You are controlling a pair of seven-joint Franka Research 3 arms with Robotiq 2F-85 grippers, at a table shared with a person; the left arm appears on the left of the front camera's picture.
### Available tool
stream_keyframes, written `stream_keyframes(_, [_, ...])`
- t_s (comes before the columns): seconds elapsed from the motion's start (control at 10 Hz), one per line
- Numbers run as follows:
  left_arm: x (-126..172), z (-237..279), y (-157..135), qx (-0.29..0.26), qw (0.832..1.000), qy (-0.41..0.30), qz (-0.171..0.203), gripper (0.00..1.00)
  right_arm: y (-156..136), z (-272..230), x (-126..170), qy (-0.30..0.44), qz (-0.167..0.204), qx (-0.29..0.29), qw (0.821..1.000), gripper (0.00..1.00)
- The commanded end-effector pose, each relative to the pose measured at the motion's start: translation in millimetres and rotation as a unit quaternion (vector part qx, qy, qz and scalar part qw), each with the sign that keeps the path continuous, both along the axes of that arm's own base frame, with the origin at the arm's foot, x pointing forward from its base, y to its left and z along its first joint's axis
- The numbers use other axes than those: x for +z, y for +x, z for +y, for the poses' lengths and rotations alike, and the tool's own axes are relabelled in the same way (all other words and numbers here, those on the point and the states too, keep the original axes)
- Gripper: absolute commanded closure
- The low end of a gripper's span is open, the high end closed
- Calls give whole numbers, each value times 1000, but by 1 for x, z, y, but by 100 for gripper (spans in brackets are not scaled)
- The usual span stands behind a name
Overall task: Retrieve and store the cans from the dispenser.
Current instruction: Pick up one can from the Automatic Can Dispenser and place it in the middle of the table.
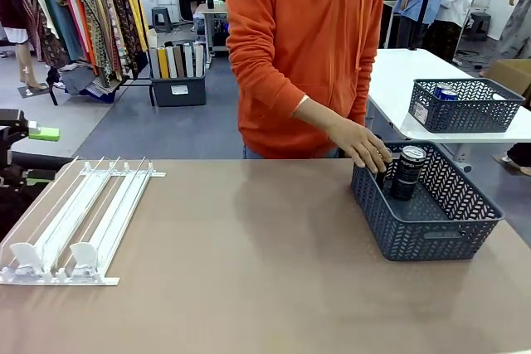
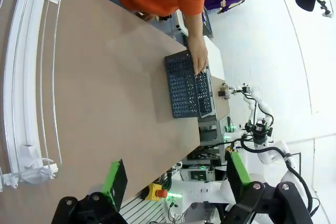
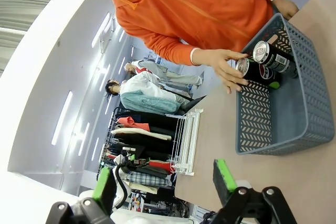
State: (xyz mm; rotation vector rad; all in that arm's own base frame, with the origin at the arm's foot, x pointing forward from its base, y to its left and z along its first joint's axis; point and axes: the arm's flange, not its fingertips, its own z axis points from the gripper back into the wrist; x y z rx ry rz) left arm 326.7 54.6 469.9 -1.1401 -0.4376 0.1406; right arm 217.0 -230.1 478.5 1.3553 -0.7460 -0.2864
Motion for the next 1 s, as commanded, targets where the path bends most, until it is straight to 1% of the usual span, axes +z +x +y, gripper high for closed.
stream_keyframes(0.0, [1,0,0,-1,1000,-9,-10,0,3,0,3,4,-15,-4,1000,0])
stream_keyframes(0.9, [1,0,0,-1,1000,-9,-10,0,3,0,3,4,-15,-4,1000,0])
